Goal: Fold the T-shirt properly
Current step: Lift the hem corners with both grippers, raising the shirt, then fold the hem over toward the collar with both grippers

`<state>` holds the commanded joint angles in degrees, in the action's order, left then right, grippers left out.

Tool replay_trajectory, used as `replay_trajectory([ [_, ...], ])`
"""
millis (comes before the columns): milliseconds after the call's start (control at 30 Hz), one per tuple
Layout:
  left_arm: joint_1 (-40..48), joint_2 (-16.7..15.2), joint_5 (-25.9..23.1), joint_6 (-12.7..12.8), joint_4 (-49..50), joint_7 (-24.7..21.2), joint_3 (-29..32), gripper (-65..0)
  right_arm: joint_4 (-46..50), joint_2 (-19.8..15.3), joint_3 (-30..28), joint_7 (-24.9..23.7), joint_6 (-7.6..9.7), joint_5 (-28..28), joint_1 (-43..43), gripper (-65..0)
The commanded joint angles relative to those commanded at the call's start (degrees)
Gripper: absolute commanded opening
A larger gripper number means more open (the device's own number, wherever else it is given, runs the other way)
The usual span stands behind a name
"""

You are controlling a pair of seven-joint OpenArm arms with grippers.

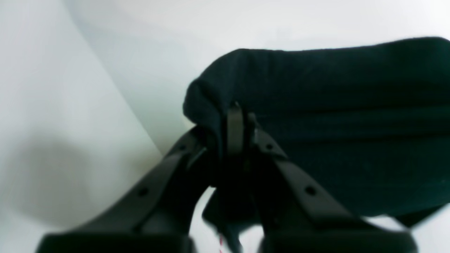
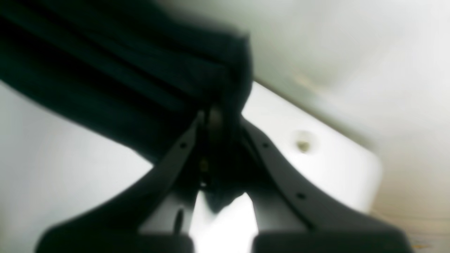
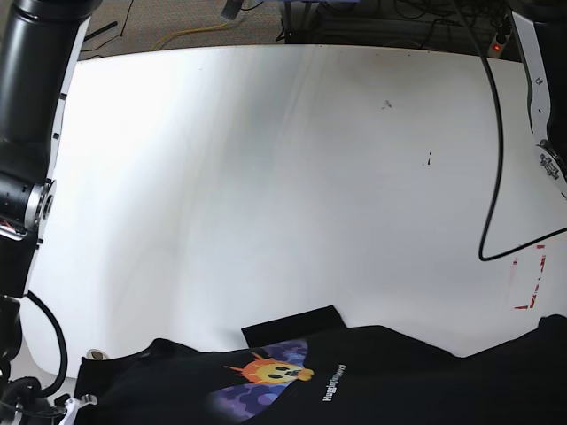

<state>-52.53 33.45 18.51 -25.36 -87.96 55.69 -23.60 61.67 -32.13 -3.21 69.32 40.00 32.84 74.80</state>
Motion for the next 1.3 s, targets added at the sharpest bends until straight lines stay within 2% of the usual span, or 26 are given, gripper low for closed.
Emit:
replay_trajectory([
  [133, 10.1, -0.4, 0.0, 0.0, -4.2, 0.0, -2.7, -65.0, 10.4, 0.1, 8.8, 5.7, 0.00, 0.0, -10.7, -65.0],
  [200, 15.8, -0.6, 0.1, 0.0, -6.3, 0.0, -4.0, -65.0, 14.7, 0.7, 11.2, 6.1, 0.00, 0.0, -16.9, -65.0],
  [367, 30.6, -4.7, 3.5, 0.0, -11.2, -0.1, -9.1, -65.0, 23.3, 1.3, 18.4, 6.1, 0.00, 0.1, -34.6, -65.0],
  [467, 38.8, -6.3, 5.9, 0.0, -13.3, -0.3, -10.9, -65.0, 28.0, 4.0, 22.5, 6.1, 0.00, 0.1, -43.7, -65.0],
  [533, 45.1, -8.5, 7.0, 0.0, -14.8, -0.3, -11.3, -65.0, 31.8, 5.5, 24.9, 6.1, 0.00, 0.1, -51.0, -65.0],
  [700, 57.9, -12.7, 7.2, 0.0, -18.9, -0.4, -11.3, -65.0, 37.6, 9.1, 29.3, 6.1, 0.00, 0.1, -64.3, -65.0],
  [833, 64.8, -13.8, 7.2, -0.6, -18.8, -0.4, -12.7, -65.0, 40.9, 11.6, 32.4, 6.1, 0.00, 0.0, -73.0, -65.0],
  [900, 67.6, -13.8, 6.9, -3.8, -18.5, -0.4, -13.8, -65.0, 42.5, 12.2, 33.3, 6.1, 0.00, 0.0, -77.3, -65.0],
  [1000, 70.3, -13.8, 6.7, -6.6, -18.5, -0.4, -15.5, -65.0, 43.2, 12.9, 34.5, 6.1, 0.00, 0.0, -81.2, -65.0],
  [1300, 73.7, -13.3, 6.7, -7.2, -11.3, -0.4, -17.3, -65.0, 45.1, 14.4, 36.4, 6.1, 0.00, 0.0, -88.8, -65.0],
])
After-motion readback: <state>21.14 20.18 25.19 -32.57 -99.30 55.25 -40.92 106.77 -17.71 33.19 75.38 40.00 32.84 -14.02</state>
